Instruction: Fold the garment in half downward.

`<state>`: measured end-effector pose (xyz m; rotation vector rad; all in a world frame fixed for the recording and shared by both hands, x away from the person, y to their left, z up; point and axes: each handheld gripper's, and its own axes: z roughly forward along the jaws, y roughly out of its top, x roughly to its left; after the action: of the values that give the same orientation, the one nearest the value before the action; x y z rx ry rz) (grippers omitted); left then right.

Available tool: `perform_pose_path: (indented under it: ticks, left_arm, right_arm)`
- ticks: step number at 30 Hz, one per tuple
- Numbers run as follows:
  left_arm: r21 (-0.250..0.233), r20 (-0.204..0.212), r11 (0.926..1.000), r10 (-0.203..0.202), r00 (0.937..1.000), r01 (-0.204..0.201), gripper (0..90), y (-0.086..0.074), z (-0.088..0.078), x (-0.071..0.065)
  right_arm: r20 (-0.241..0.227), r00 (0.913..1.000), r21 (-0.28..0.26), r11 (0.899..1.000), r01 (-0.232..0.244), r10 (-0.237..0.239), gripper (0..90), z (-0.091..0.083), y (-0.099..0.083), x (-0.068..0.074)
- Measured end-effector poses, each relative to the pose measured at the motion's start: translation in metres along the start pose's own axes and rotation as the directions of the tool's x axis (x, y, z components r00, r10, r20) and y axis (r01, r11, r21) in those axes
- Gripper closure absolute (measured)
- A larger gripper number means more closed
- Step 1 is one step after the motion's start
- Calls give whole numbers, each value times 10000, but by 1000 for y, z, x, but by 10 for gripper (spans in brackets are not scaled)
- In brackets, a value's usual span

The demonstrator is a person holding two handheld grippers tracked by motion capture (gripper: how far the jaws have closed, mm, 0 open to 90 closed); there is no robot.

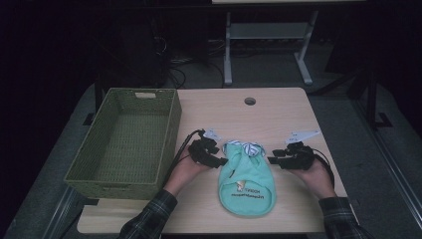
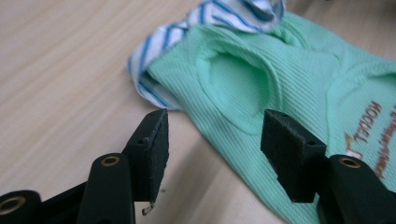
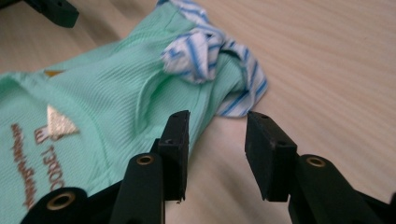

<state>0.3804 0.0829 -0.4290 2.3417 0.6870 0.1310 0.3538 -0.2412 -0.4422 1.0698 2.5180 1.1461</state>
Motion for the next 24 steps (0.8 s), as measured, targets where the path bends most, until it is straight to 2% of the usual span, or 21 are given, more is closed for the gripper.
perform_pose_path:
  ticks: [3, 6, 7, 14, 20, 24]
  left_arm:
    - [-38, -142, 10000, -40, 9999, 40, 404, 4, 1, 3]
    - [-47, -166, 10000, -45, 9999, 44, 405, 7, 2, 9]
    - [-45, -201, 10000, -69, 9998, 68, 404, 8, 3, 10]
    - [-288, -417, 9994, -227, 9989, 215, 415, 16, 6, 20]
    - [-432, -504, 9983, -414, 9979, 392, 418, 23, 12, 29]
    - [-356, -518, 9984, -448, 9976, 430, 418, 27, 17, 34]
  right_arm:
    - [-28, 9999, -105, 9998, -159, 159, 595, 3, 7, -5]
    - [-21, 9998, -160, 9997, -186, 186, 597, 8, 12, -9]
    - [-3, 10000, -170, 9998, -67, 67, 596, 10, 15, -11]
    - [-40, 9991, 8, 9991, -432, 432, 597, 28, 28, -22]
    - [-254, 9973, -101, 9975, -695, 692, 598, 43, 33, -29]
    - [-264, 9965, 37, 9968, -798, 799, 600, 51, 32, -31]
